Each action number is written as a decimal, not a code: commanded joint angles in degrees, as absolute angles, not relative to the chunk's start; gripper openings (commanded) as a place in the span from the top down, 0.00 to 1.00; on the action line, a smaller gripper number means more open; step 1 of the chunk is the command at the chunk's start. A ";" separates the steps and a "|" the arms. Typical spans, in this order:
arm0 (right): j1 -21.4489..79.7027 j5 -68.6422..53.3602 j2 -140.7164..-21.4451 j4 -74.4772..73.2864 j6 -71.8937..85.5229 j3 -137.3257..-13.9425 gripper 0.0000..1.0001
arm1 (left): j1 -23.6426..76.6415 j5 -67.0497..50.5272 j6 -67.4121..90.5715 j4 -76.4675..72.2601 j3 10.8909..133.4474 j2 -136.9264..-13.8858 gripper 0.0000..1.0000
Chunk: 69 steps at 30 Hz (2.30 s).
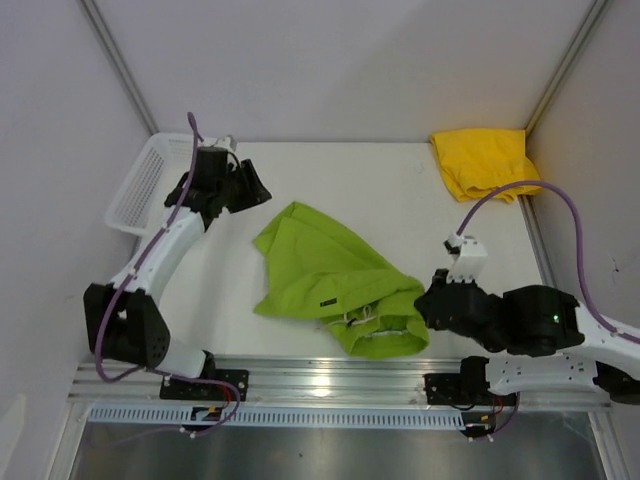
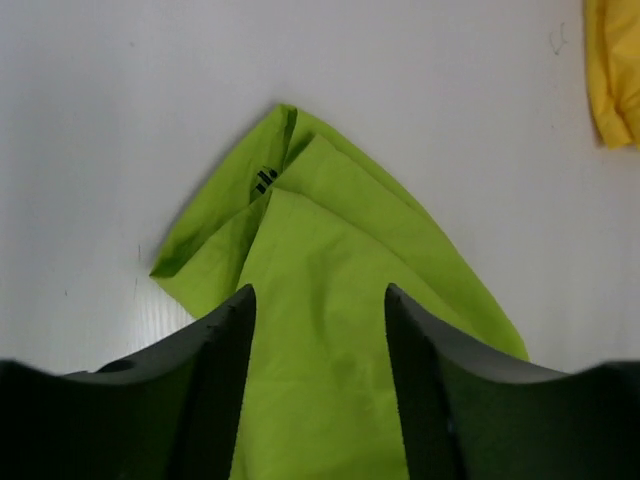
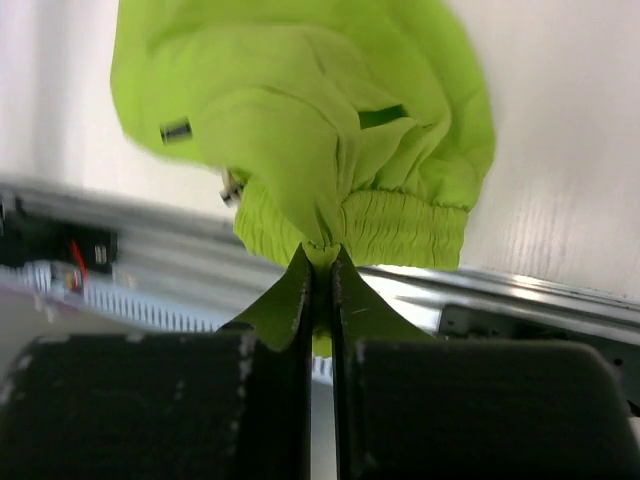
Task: Fold and stack the shorts
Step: Flatten the shorts out
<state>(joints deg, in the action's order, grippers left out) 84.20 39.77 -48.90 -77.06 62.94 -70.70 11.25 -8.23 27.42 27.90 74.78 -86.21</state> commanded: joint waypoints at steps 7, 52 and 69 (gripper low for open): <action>61.27 35.52 -53.26 -80.00 49.24 -71.20 1.00 | 14.05 -12.75 34.36 16.08 46.61 -57.34 0.19; 49.83 27.86 -49.92 -69.08 42.10 -62.31 1.00 | 40.60 9.49 88.77 2.82 3.96 -44.21 0.37; 49.92 25.93 -46.58 -67.33 42.36 -61.00 1.00 | 40.69 14.59 88.25 -15.37 7.82 -72.14 1.00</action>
